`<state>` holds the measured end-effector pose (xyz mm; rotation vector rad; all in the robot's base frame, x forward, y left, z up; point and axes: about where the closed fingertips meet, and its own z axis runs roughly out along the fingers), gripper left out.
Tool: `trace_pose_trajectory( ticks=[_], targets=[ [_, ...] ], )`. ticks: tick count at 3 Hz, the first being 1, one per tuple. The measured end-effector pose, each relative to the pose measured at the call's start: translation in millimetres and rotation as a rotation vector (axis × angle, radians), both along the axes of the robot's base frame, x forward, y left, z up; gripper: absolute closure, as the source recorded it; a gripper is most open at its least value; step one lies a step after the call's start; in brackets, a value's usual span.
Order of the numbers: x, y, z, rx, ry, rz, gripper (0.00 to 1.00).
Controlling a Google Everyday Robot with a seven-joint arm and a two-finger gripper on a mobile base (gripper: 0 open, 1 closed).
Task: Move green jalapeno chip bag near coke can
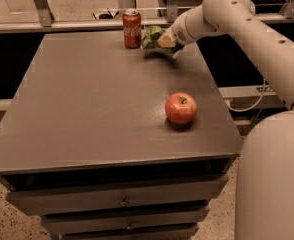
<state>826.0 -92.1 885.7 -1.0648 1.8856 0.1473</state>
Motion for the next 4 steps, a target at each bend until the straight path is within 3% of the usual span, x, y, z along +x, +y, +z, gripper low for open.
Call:
trace_pose_trajectory(
  ticks=[1, 2, 3, 4],
  targets=[
    [7.6, 7.6, -9.9, 0.014, 0.006, 0.003, 0.62],
    [12.6, 18.1, -16.7, 0.029, 0.015, 0.020, 0.30],
    [13.5, 23.9, -18.7, 0.039, 0.024, 0.030, 0.08],
    [-0.8, 37.6, -7.3, 0.064, 0.043, 0.073, 0.00]
  ],
)
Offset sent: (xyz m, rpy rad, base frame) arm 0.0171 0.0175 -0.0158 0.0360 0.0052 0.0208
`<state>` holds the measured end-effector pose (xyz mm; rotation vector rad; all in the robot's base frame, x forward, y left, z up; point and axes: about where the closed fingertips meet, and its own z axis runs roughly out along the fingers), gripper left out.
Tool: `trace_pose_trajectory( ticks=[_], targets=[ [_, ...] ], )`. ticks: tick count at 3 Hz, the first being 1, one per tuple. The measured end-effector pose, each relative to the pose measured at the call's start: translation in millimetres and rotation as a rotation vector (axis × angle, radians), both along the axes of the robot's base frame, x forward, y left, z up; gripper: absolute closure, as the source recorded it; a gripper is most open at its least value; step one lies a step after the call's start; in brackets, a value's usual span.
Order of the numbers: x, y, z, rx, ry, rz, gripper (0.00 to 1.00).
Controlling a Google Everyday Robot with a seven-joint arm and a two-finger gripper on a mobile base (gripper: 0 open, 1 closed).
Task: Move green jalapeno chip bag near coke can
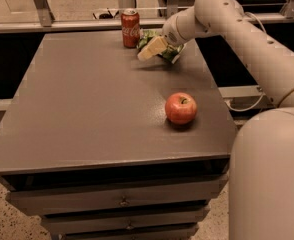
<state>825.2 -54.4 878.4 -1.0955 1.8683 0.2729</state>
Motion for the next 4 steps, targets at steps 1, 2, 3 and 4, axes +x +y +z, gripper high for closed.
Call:
trace_pose_trajectory(
  ticks=[1, 2, 3, 4],
  targets=[
    [-24.0, 0.0, 19.7, 0.005, -0.014, 0.044, 0.00],
    [-91.1, -3.9, 74.3, 0.098, -0.125, 0.113, 0.00],
    [-150.7, 1.5, 94.9, 0.215, -0.215, 0.153, 0.00],
    [-177.3, -3.2, 113.3, 0.259, -0.274, 0.182, 0.00]
  ],
)
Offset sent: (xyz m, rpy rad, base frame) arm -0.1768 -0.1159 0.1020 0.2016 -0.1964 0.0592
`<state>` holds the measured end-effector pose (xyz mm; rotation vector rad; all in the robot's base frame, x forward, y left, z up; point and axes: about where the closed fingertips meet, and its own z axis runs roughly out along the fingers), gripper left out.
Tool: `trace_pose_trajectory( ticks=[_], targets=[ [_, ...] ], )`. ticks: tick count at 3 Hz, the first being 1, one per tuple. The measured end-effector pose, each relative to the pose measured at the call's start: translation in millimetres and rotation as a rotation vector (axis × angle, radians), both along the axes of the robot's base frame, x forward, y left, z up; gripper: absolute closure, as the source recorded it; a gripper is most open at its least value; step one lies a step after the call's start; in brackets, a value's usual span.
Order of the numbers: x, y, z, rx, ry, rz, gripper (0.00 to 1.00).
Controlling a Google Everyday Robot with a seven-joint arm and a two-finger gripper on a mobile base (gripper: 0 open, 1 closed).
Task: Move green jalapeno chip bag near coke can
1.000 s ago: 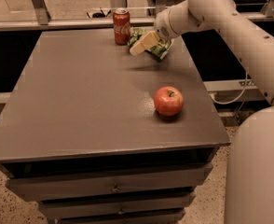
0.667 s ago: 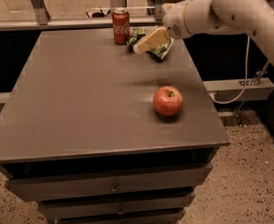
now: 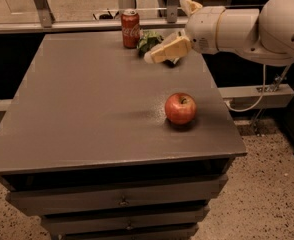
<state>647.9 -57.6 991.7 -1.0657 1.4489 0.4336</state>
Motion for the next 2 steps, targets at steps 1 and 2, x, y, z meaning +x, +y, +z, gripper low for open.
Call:
trace_pose_trajectory(
  ticks=[1, 2],
  targets=[
    [0.0, 0.0, 0.0, 0.000, 0.000, 0.000, 0.00],
    [0.5, -42.6, 17.5, -0.009, -0.036, -0.052, 0.00]
  ],
)
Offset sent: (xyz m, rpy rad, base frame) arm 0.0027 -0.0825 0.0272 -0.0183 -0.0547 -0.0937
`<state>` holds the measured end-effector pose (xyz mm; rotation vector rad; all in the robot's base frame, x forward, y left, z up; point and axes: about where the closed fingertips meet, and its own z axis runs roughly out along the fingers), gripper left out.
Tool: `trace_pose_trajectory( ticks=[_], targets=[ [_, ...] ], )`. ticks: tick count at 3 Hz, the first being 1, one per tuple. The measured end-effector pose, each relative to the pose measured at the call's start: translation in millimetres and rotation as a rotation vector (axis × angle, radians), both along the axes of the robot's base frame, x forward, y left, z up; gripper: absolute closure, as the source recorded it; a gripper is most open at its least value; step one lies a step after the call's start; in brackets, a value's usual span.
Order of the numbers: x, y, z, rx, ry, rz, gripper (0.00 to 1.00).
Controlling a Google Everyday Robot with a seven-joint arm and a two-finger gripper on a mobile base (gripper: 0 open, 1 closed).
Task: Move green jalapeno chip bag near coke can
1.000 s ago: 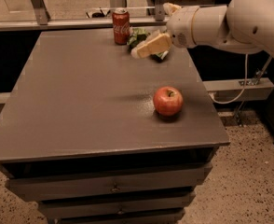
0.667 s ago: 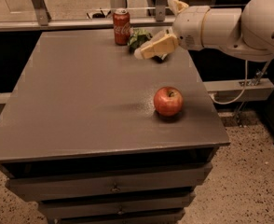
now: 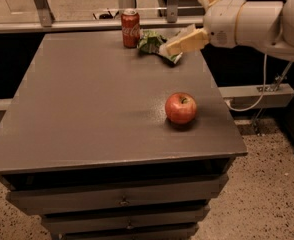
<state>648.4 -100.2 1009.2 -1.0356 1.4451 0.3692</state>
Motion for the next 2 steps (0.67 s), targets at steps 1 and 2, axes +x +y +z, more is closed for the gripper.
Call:
trace_pose_trajectory(
  ticks=[1, 2],
  targets=[
    [-8.2, -76.5, 21.9, -0.002, -0.046, -0.124, 0.00],
    [-8.2, -76.5, 21.9, -0.002, -0.046, -0.124, 0.00]
  ],
)
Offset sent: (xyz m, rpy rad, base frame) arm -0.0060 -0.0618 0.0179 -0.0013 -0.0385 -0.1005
